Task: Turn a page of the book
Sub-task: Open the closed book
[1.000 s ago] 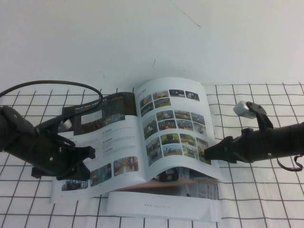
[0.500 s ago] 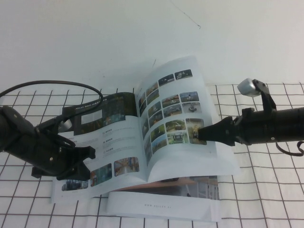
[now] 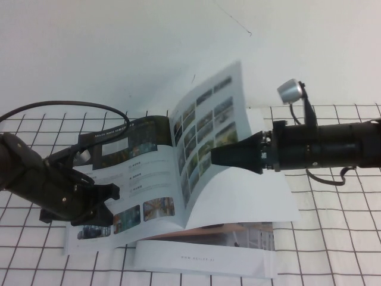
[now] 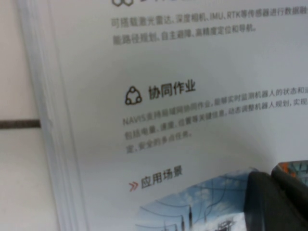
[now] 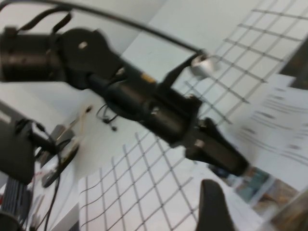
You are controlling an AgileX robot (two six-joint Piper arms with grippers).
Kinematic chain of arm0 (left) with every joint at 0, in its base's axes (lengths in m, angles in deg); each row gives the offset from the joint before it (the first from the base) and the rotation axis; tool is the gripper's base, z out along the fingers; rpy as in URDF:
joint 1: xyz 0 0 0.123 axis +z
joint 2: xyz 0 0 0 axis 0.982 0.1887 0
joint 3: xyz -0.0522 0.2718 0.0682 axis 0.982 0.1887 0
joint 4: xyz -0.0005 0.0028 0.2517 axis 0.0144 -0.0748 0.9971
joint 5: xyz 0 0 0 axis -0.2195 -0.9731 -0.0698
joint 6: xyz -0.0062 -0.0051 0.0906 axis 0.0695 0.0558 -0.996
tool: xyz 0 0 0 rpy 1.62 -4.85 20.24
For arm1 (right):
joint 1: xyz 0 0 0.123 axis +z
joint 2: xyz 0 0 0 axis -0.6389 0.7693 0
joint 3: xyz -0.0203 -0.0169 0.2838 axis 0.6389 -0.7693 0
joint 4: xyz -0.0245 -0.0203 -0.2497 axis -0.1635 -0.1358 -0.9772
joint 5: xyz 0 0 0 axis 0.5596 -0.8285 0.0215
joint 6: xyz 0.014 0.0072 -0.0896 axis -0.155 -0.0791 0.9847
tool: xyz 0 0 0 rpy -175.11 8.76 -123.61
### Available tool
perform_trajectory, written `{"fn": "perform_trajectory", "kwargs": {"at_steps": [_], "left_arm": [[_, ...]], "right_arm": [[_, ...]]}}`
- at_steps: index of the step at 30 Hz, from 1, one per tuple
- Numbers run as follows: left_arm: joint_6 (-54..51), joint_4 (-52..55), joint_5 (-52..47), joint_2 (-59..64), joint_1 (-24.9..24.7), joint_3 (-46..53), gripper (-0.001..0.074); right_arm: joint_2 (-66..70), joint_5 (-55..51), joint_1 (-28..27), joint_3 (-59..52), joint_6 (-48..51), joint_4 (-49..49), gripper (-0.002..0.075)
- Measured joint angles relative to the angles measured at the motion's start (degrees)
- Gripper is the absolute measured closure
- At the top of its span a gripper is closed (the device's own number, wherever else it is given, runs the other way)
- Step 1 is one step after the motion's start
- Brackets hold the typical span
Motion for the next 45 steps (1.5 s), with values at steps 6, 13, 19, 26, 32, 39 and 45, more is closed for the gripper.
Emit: {"fn": "perform_trajectory", "kwargs": {"at_steps": [6, 13, 19, 26, 32, 39, 45], "left_arm": [[0.0, -0.08, -0.05, -0.12, 0.0, -0.05, 0.0738], [-0.45, 0.39, -1.72, -3.11, 0.0, -1.6, 0.0738], [-0.45, 0.96, -5.12, -13.19, 0.0, -5.22, 0.0738], [1.16, 2.86, -7.68, -28.52, 0.0, -10.33, 0.0738], [1.25, 3.12, -7.24, -40.45, 0.0, -11.57, 0.0738], [1.25, 3.22, -6.35, -40.06, 0.0, -11.69, 0.0738], [-0.1, 2.87, -6.94, -29.63, 0.0, -11.69, 0.0738]], "right_arm": [[0.0, 2.17, 7.68, 4.2, 0.0, 0.0, 0.0312], [0.0, 5.65, 12.88, 7.85, 0.09, 0.0, 0.0312], [0.0, 7.25, 14.55, 8.22, 0.21, 0.0, 0.0312], [1.39, 13.95, 18.16, 8.57, 4.06, 0.12, 0.0312], [7.49, 15.57, 20.62, 10.24, 4.76, 0.12, 0.0312], [12.98, 11.95, 21.56, 12.6, 2.66, -0.6, 0.0312], [12.51, 7.74, 21.46, 12.59, 2.34, -2.52, 0.0312]]}}
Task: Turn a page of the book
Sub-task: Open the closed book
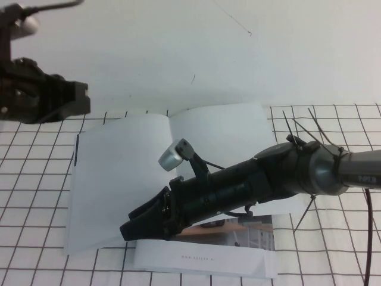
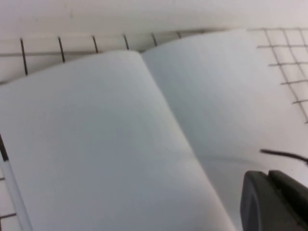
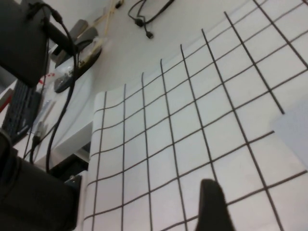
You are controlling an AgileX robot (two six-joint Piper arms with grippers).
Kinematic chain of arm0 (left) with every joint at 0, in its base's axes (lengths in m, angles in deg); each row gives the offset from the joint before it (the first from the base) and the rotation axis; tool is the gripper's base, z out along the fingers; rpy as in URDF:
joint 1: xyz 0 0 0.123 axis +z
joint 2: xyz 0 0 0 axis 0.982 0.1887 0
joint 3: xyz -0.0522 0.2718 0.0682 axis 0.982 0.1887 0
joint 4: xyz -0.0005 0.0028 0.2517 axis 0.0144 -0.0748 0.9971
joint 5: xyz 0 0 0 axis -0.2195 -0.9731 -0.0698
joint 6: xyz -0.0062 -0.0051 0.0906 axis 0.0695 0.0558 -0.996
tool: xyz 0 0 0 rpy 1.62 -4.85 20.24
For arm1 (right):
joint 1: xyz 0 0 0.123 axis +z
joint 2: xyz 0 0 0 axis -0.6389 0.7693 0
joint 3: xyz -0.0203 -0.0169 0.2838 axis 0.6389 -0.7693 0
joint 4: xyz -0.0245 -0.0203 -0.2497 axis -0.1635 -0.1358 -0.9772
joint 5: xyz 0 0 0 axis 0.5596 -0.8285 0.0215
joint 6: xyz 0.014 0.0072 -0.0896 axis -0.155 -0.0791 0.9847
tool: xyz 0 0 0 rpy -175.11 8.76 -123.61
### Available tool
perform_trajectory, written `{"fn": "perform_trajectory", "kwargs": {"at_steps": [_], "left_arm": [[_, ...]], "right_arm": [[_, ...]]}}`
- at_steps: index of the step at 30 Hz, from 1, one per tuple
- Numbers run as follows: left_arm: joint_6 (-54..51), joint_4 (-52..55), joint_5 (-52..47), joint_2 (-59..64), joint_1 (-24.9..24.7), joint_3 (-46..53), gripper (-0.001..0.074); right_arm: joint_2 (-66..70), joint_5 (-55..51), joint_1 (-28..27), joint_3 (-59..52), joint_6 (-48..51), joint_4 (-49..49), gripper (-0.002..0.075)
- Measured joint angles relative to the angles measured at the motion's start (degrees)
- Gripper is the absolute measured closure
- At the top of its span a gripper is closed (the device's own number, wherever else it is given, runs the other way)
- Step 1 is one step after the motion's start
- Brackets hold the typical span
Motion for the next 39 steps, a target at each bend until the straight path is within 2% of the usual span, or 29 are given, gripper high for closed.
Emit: {"fn": "perform_trajectory", "kwargs": {"at_steps": [4, 8, 17, 24, 27, 31, 36, 39], "left_arm": [[-0.09, 0.66, -1.11, 7.65, 0.0, 0.0, 0.0738], [-0.6, 1.57, -1.95, 15.46, 0.0, 0.0, 0.0738], [-1.87, 1.51, -1.47, 29.17, 0.0, 0.0, 0.0738], [-2.27, 1.23, -0.06, 35.51, 0.0, -0.32, 0.0738], [-3.27, 0.85, -0.06, 34.58, 0.0, -0.32, 0.0738], [-4.68, -0.9, -0.54, 29.44, 0.0, -0.32, 0.0738], [-5.68, -2.38, -2.14, 14.08, 0.0, -0.32, 0.0738], [-5.77, -2.47, -3.07, 3.41, 0.0, -0.32, 0.0738]], "right_arm": [[-3.18, -1.61, -1.14, 0.0, 0.0, -0.61, 0.0312], [-8.76, -2.42, -5.19, 0.0, -1.2, -1.02, 0.0318], [-18.64, -8.47, -15.65, 0.0, -4.81, -4.25, 0.0405], [-24.33, -11.16, -17.33, 0.0, -5.16, -7.53, 0.0412], [-26.32, -11.93, -17.33, 0.04, -5.16, -9.32, 0.0438], [-29.01, -12.06, -17.33, 0.14, -5.4, -10.9, 0.0524], [-34.05, -9.98, -17.33, 0.49, -8.71, -13.19, 0.0664], [-38.2, -6.77, -17.33, 1.67, -13.6, -19.36, 0.0711]]}}
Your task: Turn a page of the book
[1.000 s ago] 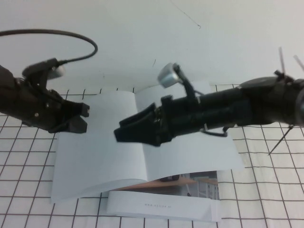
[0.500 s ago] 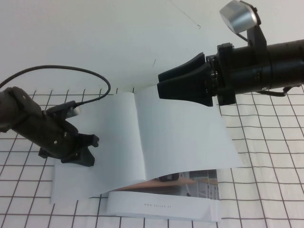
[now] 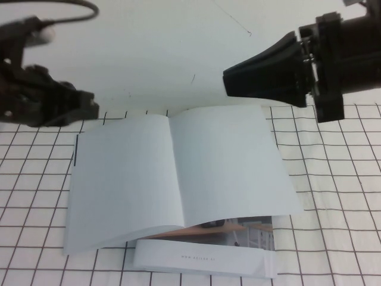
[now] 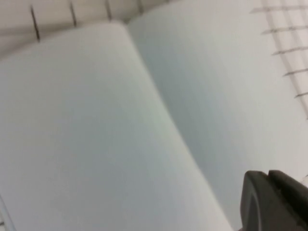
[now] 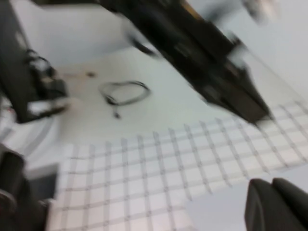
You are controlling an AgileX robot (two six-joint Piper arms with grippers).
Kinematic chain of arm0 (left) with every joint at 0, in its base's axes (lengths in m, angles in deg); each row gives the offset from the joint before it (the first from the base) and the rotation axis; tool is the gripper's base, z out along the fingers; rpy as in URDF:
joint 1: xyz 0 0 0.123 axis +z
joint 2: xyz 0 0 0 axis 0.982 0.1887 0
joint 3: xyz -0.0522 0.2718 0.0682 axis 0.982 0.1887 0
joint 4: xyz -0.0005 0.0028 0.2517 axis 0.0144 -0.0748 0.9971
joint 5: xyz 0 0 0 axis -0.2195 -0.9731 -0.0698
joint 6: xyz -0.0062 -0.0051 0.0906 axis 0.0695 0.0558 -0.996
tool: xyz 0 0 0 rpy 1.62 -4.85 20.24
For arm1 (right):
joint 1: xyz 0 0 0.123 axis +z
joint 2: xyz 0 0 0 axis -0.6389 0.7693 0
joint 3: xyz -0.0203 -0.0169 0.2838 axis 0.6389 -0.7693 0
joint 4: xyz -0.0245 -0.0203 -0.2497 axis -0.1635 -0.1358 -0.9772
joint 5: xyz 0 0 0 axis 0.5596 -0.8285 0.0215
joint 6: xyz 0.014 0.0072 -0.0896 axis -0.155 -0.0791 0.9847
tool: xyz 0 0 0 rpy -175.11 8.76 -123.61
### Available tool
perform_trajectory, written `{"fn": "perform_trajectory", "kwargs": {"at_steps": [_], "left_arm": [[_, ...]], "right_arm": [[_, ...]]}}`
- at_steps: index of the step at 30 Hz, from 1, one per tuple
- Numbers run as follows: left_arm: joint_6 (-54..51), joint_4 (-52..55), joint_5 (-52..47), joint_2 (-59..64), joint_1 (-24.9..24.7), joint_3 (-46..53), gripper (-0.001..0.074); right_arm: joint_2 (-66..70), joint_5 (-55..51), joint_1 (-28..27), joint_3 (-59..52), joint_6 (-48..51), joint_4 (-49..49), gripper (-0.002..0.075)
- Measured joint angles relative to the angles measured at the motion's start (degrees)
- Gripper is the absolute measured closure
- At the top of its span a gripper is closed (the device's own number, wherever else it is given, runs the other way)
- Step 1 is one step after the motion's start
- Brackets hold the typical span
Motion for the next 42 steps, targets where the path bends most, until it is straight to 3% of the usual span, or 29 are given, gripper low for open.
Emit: {"fn": "perform_trajectory", "kwargs": {"at_steps": [4, 9, 17, 24, 29, 35, 42], "left_arm": [[0.49, 1.55, -1.06, -14.25, 0.0, 0.0, 0.0738], [5.82, 7.41, -1.96, -30.93, 0.0, 0.37, 0.0738], [14.57, 12.68, 3.08, -58.23, 0.0, 10.38, 0.0738], [21.15, 16.92, 6.6, -71.21, 0.0, 23.23, 0.0738], [22.22, 16.94, 8.19, -71.56, 0.0, 29.72, 0.0738], [22.36, 16.83, 18.01, -71.56, 0.0, 39.06, 0.0738], [22.36, 16.62, 23.63, -71.56, 0.0, 49.52, 0.0738]], "right_arm": [[-6.16, 7.31, 0.0, 0.7, -10.48, -12.36, 0.0725], [-15.43, 14.3, 0.0, 0.7, -25.73, -34.76, 0.0727], [-28.54, 12.97, 0.0, 0.68, -49.02, -63.07, 0.0727], [-42.03, 13.29, 0.0, -7.8, -53.16, -65.89, 0.0727], [-52.57, 18.1, 0.0, -21.57, -53.87, -66.12, 0.0727], [-62.01, 27.01, 0.0, -38.19, -53.31, -66.49, 0.0727], [-64.76, 31.62, 0.0, -49.1, -53.28, -66.49, 0.0727]]}}
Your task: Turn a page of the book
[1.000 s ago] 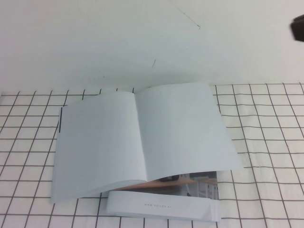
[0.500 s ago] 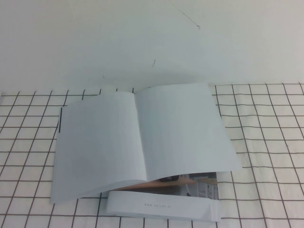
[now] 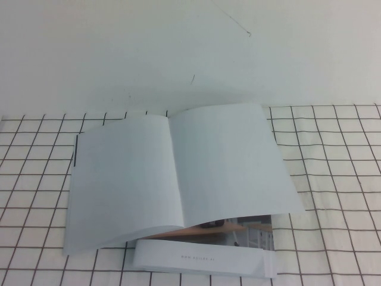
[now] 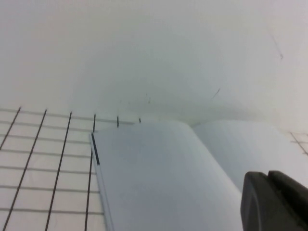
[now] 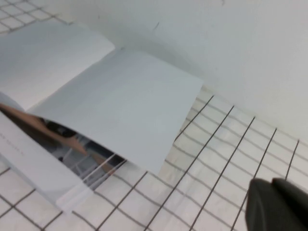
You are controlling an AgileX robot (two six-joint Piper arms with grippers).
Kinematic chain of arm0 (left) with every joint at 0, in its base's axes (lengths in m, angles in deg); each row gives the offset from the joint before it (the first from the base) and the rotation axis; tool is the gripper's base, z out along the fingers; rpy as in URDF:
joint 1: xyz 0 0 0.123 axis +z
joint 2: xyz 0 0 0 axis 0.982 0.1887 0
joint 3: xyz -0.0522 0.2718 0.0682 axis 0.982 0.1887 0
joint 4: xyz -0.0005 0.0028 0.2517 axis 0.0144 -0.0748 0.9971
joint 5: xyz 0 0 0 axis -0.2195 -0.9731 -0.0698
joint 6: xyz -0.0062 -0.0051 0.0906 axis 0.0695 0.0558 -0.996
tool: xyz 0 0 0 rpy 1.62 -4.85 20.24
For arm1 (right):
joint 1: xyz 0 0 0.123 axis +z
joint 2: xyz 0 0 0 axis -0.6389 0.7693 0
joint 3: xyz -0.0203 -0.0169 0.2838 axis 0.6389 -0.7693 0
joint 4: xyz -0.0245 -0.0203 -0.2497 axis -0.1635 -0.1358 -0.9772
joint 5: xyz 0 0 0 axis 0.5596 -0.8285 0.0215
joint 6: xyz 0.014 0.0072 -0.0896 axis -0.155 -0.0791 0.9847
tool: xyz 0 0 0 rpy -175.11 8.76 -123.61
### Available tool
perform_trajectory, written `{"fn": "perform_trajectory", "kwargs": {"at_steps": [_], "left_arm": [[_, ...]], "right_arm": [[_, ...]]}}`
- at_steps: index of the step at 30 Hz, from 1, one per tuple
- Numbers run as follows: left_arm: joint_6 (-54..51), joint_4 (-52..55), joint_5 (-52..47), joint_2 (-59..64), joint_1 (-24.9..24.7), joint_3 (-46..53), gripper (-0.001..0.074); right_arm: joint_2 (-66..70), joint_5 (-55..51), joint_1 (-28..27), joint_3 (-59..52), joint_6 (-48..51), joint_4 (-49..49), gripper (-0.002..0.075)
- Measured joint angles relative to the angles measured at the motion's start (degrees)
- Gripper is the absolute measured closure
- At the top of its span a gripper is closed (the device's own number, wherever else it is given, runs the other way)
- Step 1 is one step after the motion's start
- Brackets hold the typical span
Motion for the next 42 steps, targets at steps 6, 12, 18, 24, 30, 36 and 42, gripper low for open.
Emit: {"fn": "perform_trajectory", "kwargs": {"at_steps": [6, 12, 18, 24, 30, 36, 42], "left_arm": [[0.0, 0.0, 0.47, 0.0, 0.0, 6.89, 0.0738], [0.0, 0.0, 0.64, 0.0, 0.0, 13.86, 0.0738], [0.0, 0.0, 0.74, 0.0, 0.0, 19.79, 0.0738], [0.22, -0.2, 1.86, -2.47, 0.0, 20.14, 0.0738], [-0.29, 3.16, 2.44, -9.67, 0.0, 20.14, 0.0738], [-0.39, 16.16, 3.11, -9.8, 0.1, 20.14, 0.0738], [-0.17, 20.24, 3.24, -9.8, 0.48, 20.14, 0.0738]], "right_arm": [[0.0, 0.23, 0.0, -6.52, 0.0, 0.0, 0.0727], [0.0, 0.23, 0.0, -11.73, 0.0, 0.0, 0.0727], [0.0, 0.23, 0.0, -15.31, 0.0, 0.0, 0.0727], [0.0, 0.64, 0.0, -15.41, 0.0, 0.0, 0.0728], [0.0, 0.86, 0.0, -15.41, 0.0, 0.0, 0.0728], [-0.09, 0.86, 0.0, -15.41, 0.0, 0.0, 0.0728], [-0.09, 0.93, 0.0, -15.41, 0.0, 0.0, 0.0728]]}}
